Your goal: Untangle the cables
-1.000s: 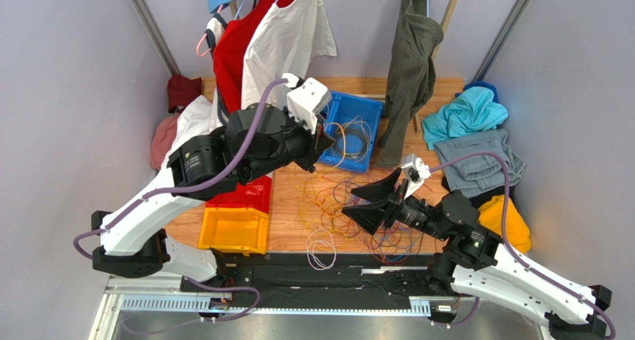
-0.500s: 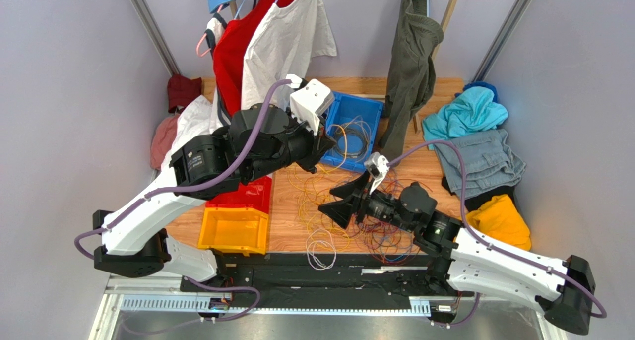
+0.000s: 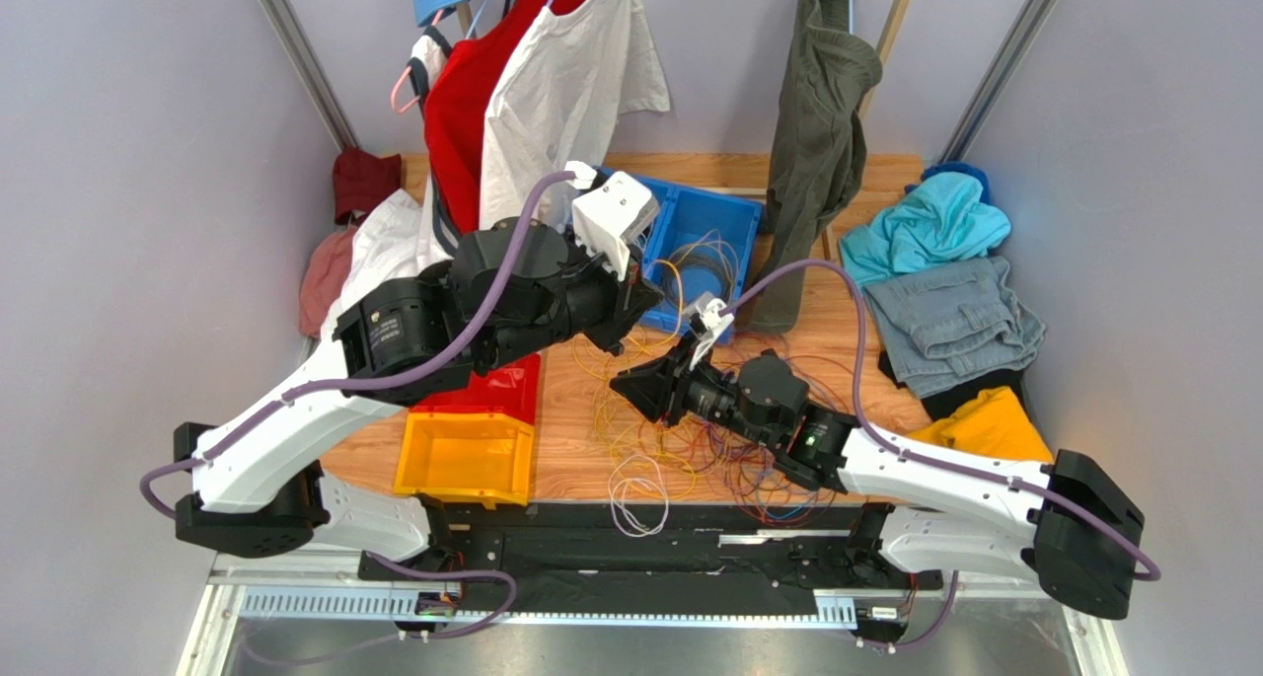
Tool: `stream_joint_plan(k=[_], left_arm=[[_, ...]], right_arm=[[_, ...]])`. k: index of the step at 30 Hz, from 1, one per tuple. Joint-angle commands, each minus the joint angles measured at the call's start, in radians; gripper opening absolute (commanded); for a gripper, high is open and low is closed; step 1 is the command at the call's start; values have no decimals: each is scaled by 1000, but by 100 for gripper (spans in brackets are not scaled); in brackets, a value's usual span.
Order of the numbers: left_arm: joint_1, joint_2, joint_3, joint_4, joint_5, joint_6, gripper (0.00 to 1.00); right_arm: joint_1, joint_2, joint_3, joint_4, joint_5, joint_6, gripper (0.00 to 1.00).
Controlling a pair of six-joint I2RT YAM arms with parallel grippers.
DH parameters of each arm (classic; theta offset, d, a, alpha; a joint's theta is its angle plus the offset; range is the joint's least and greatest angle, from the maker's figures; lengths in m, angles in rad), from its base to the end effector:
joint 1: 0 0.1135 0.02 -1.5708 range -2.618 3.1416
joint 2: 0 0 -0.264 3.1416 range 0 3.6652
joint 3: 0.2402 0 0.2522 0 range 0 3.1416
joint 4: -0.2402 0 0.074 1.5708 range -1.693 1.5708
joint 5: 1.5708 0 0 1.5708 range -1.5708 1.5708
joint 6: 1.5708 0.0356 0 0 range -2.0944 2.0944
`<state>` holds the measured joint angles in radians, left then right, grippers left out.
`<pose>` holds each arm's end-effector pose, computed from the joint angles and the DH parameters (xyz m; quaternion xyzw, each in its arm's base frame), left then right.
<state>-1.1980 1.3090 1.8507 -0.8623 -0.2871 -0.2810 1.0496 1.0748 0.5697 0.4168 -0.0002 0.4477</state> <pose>0.0943 -0.2136 0.5121 0.2802 0.7567 -0.3046 0.5061 0.1229 0.2142 0.2700 -0.2187 0.7045 0.4596 0.4946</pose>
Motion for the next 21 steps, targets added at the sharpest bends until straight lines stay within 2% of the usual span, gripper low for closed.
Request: stream_joint_plan(k=[1, 2, 5, 6, 10, 16, 21], left_arm=[[-3, -72, -82, 64, -18, 0, 0], [-3, -88, -112, 78, -24, -6, 0], [-3, -148, -261, 143, -47, -30, 0], [-3, -161, -301, 155, -58, -40, 0], [-3, -259, -497, 209, -132, -86, 0], [-3, -414, -608, 235, -188, -141, 0], [-3, -574, -700, 258, -218, -185, 0]], right_arm=[[7, -61, 53, 35, 55, 19, 7], [7, -111, 59, 1, 71, 11, 1], [7, -205, 131, -180, 111, -30, 0], [7, -220, 156, -278, 117, -43, 0], [7, -251, 298, -479, 152, -102, 0], [6, -158, 409, -529, 128, -136, 0], [9, 39, 576, -518, 40, -122, 0]])
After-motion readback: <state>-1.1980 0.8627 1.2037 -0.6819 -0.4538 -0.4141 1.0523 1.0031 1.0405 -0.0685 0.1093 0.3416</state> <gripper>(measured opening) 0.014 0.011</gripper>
